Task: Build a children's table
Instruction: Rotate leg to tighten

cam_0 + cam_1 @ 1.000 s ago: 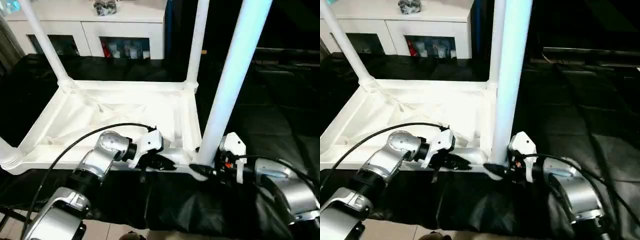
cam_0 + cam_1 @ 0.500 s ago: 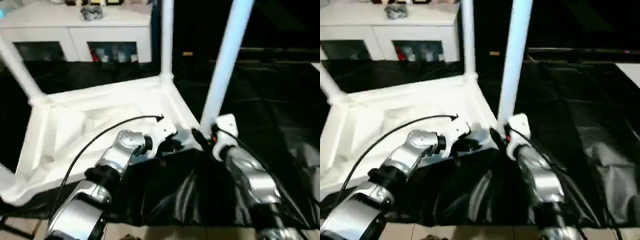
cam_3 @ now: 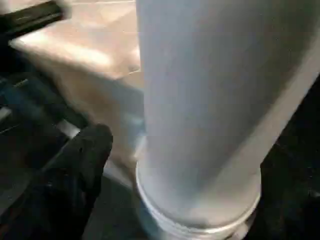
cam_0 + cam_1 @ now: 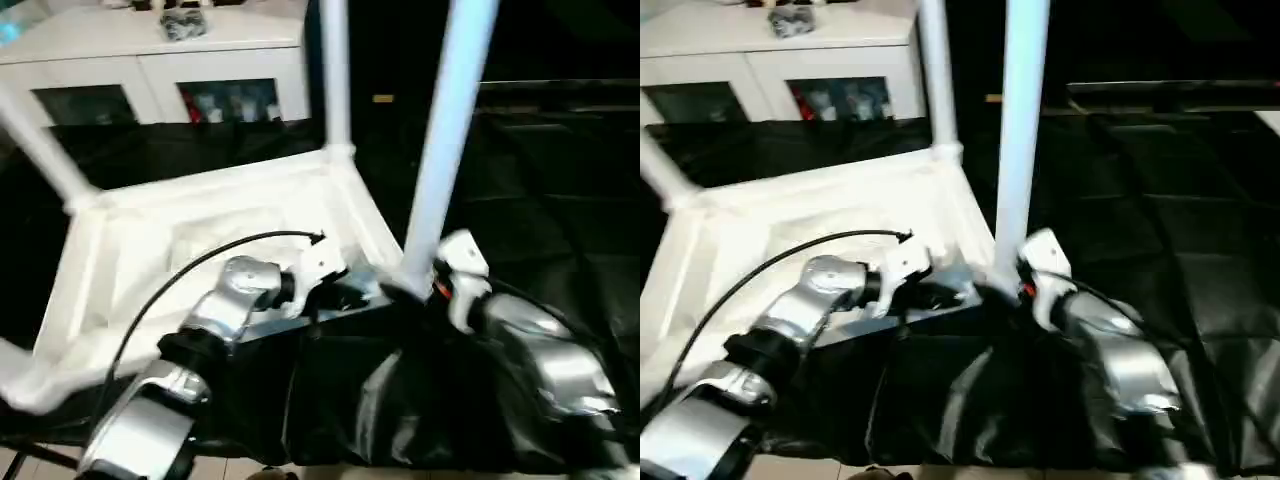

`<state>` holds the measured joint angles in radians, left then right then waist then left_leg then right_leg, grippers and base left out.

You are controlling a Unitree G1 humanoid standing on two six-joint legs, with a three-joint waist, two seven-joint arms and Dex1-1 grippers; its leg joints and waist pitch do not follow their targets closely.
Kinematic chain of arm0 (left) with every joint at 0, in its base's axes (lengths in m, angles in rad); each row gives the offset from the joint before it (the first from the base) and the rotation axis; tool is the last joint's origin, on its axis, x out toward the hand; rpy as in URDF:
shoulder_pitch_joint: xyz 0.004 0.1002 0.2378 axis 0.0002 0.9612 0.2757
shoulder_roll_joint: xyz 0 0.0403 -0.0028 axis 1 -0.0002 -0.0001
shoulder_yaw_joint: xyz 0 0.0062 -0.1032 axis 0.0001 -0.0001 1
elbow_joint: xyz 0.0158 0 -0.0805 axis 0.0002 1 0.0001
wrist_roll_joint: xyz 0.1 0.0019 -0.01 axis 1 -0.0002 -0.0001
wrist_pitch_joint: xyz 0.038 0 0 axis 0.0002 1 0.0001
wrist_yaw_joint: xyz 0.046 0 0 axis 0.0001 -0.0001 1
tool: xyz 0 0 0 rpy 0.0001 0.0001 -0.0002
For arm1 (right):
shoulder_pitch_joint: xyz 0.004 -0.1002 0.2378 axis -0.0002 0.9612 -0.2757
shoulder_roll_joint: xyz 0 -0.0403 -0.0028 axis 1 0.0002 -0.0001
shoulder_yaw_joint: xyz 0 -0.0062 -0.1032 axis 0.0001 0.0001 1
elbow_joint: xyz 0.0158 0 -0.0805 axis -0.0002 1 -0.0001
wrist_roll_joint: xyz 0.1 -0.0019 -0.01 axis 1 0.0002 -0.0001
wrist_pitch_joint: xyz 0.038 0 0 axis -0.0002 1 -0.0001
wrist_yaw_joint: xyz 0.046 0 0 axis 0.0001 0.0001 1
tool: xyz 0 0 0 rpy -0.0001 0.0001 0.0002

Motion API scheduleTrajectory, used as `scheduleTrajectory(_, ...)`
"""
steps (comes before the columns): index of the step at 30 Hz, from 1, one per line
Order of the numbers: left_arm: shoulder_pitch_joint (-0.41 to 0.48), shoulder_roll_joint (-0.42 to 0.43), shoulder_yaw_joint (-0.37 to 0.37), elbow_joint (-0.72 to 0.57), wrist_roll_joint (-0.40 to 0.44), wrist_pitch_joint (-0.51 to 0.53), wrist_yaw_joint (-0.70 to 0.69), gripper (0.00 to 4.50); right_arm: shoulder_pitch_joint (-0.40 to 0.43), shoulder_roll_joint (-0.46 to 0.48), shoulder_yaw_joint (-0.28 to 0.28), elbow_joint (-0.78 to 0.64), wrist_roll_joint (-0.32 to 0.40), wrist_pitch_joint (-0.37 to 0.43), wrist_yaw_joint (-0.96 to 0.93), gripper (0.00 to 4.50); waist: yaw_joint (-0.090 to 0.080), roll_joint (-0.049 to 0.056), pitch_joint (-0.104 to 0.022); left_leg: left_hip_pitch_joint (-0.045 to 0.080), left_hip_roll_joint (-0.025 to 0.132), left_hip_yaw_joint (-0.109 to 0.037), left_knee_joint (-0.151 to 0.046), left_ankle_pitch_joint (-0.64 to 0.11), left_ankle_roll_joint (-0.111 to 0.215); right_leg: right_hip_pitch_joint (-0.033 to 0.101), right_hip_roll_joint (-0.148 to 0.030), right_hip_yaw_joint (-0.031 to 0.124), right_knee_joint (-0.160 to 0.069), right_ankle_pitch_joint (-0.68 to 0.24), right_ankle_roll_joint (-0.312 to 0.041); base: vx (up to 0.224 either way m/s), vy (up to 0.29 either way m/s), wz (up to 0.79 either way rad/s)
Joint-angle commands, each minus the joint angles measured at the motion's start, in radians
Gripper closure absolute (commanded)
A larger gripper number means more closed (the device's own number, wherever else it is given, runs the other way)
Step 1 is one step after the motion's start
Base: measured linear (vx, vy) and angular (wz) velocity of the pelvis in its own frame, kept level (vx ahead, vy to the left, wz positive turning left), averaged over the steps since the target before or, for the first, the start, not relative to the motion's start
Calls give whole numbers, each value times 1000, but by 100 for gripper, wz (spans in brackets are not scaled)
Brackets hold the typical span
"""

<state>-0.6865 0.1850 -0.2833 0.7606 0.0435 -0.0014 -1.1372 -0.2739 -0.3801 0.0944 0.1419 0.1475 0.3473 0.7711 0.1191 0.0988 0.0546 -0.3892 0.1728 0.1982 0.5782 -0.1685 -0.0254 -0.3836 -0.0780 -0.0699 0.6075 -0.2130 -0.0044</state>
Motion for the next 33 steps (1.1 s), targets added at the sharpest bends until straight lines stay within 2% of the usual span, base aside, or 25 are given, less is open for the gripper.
scheduleTrajectory(1,1,5,-23,-41,-11,-24,-68,450,13,-11,51,-17,7,8,72,6,3,-14,-67,15,65,-36,-51,-170,103,44,-89,46,-69,-41,-240,0,0,0)
scheduleTrajectory(3,14,27,-26,-59,-29,-24,-122,450,21,-49,59,-26,13,-2,134,6,2,-17,-63,17,68,-36,-56,-197,88,43,-88,48,-74,-110,-235,0,0,0)
scheduleTrajectory(4,15,30,-26,-60,-31,-22,-126,450,22,-53,60,-27,15,-1,141,6,1,-14,-61,19,71,-38,-59,-216,78,41,-88,49,-76,-144,-232,0,0,0)
scheduleTrajectory(6,19,37,-26,-64,-35,-17,-138,450,23,-64,63,-30,21,2,163,6,0,-15,-59,22,71,-38,-61,-238,66,38,-87,51,-78,-171,-231,0,0,0)
scheduleTrajectory(7,31,54,-34,-78,-36,-16,-159,450,23,-85,68,-39,39,14,196,6,3,-35,-57,19,70,-38,-61,-225,71,38,-91,52,-75,-186,-230,0,0,0)
scheduleTrajectory(8,35,61,-35,-82,-36,-16,-162,450,18,-90,71,-40,47,16,207,6,4,-28,-57,20,72,-38,-62,-226,70,37,-92,53,-76,-198,-226,0,0,0)
scheduleTrajectory(9,36,62,-35,-84,-36,-15,-163,450,18,-90,72,-40,47,17,207,22,2,-28,-56,21,72,-36,-61,-222,71,35,-91,54,-79,-201,-224,0,0,0)
scheduleTrajectory(11,49,73,-35,-101,-40,-7,-170,450,9,-95,80,-37,53,16,222,40,1,-42,-56,18,71,-35,-61,-201,75,34,-90,53,-76,-180,-224,0,0,0)
scheduleTrajectory(12,56,78,-32,-108,-42,-3,-176,450,3,-96,85,-32,49,16,233,40,2,-40,-57,17,71,-36,-61,-194,77,35,-91,53,-74,-173,-226,0,0,0)
scheduleTrajectory(14,63,82,-32,-116,-42,0,-181,450,-1,-97,90,-27,45,15,240,44,2,-41,-55,17,70,-35,-61,-187,80,34,-90,53,-73,-173,-224,0,0,0)
scheduleTrajectory(15,68,86,-32,-119,-41,1,-181,450,-6,-98,94,-21,41,11,247,65,2,-41,-54,18,70,-34,-60,-187,81,32,-90,53,-75,-170,-225,0,0,0)
scheduleTrajectory(17,77,91,-32,-135,-43,14,-187,450,-17,-97,97,-11,39,8,258,76,0,-53,-50,17,70,-34,-62,-188,80,33,-90,53,-75,-170,-228,0,0,0)
scheduleTrajectory(18,80,93,-33,-141,-44,17,-188,450,-20,-97,98,-9,41,7,263,92,1,-47,-50,18,71,-35,-62,-187,79,31,-91,54,-74,-175,-229,0,0,0)
scheduleTrajectory(19,80,93,-33,-141,-44,17,-188,450,-20,-97,98,-9,41,7,263,102,1,-46,-50,19,72,-34,-62,-189,78,31,-90,54,-74,-174,-231,0,0,0)
scheduleTrajectory(21,90,103,-29,-157,-50,26,-183,450,-31,-92,114,7,35,-1,268,112,0,-59,-45,19,71,-32,-64,-191,79,30,-90,55,-76,-188,-228,0,0,0)
scheduleTrajectory(22,92,104,-28,-160,-50,27,-181,450,-31,-91,117,9,33,-2,266,129,-1,-57,-45,19,71,-34,-64,-190,76,31,-91,55,-74,-188,-231,0,0,0)
scheduleTrajectory(23,95,106,-28,-163,-51,28,-179,450,-33,-88,121,12,31,-3,265,129,-2,-62,-43,19,71,-33,-65,-191,76,29,-90,55,-76,-191,-230,0,0,0)
scheduleTrajectory(24,99,109,-28,-170,-52,32,-177,450,-34,-87,126,15,29,-3,262,146,-3,-62,-42,20,71,-33,-66,-194,74,29,-90,55,-76,-200,-227,0,0,0)
scheduleTrajectory(25,105,110,-26,-178,-54,38,-173,450,-33,-81,128,22,20,0,244,156,-5,-73,-40,19,71,-32,-67,-193,75,29,-90,56,-78,-202,-226,0,0,0)
scheduleTrajectory(27,109,98,-22,-179,-41,44,-126,450,-30,-44,122,46,-6,-17,170,170,-8,-69,-37,16,70,-33,-69,-193,70,27,-93,56,-76,-216,-222,0,0,0)
scheduleTrajectory(29,99,69,-13,-159,-16,55,-36,450,-31,4,105,79,-24,-18,81,173,-12,-70,-32,22,70,-34,-74,-230,51,25,-92,57,-85,-268,-212,0,0,0)
scheduleTrajectory(30,99,69,-13,-159,-16,55,-36,450,-31,4,105,79,-24,-18,81,176,-16,-72,-27,26,71,-36,-78,-267,33,21,-93,59,-90,-310,-207,0,0,0)
scheduleTrajectory(31,86,37,-9,-141,3,69,36,450,-34,46,94,107,-41,-14,2,178,-23,-79,-25,28,70,-36,-81,-294,19,17,-94,61,-96,-357,-198,0,0,0)
scheduleTrajectory(32,86,37,-9,-141,3,69,36,450,-34,46,94,107,-41,-14,2,179,-22,-78,-25,31,70,-39,-82,-301,11,19,-95,60,-98,-375,-192,0,0,0)
scheduleTrajectory(33,68,-7,-5,-118,19,89,122,450,-40,103,81,142,-55,1,-95,179,-26,-78,-22,32,70,-39,-84,-317,-1,15,-95,62,-101,-399,-183,0,0,0)
